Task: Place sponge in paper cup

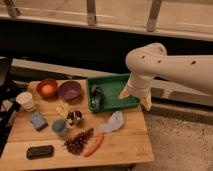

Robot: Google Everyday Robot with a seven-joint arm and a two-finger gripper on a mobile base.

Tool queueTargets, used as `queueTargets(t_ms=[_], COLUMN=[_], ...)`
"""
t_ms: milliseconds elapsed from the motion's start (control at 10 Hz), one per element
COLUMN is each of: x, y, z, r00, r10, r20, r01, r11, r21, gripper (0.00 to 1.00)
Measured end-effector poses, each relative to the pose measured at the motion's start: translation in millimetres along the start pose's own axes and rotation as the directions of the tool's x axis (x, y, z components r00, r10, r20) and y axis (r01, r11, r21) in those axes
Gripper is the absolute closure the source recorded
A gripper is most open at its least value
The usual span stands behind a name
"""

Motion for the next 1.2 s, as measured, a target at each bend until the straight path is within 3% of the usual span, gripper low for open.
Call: queueTargets(t_ms=[900,1100,1200], x=[0,0,7], y=[0,5,20], z=[-2,-6,-7], r00=[1.0,0.999,0.995], r10=[-0.003,-0.042,-0.087], r20=[0.008,0.034,0.042], r01=[0.003,0.042,0.087], r11=[1.0,0.999,0.996], r21=[0.003,0.006,0.006], gripper=[0.2,0.2,0.2])
